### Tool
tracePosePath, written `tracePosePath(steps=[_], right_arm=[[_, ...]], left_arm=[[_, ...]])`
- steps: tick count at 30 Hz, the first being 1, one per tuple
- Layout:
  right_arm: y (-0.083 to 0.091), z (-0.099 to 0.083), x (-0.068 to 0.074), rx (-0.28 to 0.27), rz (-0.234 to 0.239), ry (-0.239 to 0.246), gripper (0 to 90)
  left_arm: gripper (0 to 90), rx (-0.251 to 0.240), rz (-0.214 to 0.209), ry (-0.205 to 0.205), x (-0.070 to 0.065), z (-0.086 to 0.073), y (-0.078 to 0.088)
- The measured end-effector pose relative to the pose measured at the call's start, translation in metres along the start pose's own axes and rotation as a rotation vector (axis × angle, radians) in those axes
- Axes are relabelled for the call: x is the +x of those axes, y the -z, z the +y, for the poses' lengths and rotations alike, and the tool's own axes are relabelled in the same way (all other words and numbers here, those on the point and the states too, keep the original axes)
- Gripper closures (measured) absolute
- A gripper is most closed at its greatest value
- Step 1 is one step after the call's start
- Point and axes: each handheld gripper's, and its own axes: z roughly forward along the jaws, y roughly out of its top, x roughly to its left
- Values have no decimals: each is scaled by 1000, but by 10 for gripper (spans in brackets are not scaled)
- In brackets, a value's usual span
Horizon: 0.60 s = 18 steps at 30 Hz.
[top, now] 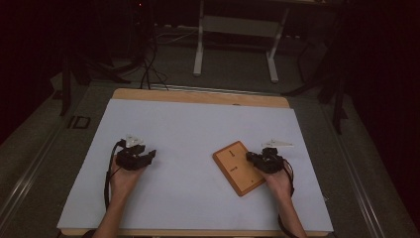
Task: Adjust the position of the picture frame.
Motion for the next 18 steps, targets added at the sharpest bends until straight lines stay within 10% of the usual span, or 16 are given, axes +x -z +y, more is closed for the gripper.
tracePosePath(steps=[18], right_arm=[[-5,8,11,23,103,54,841]], left_arm=[[611,20,-46,-2,-3,0,0]])
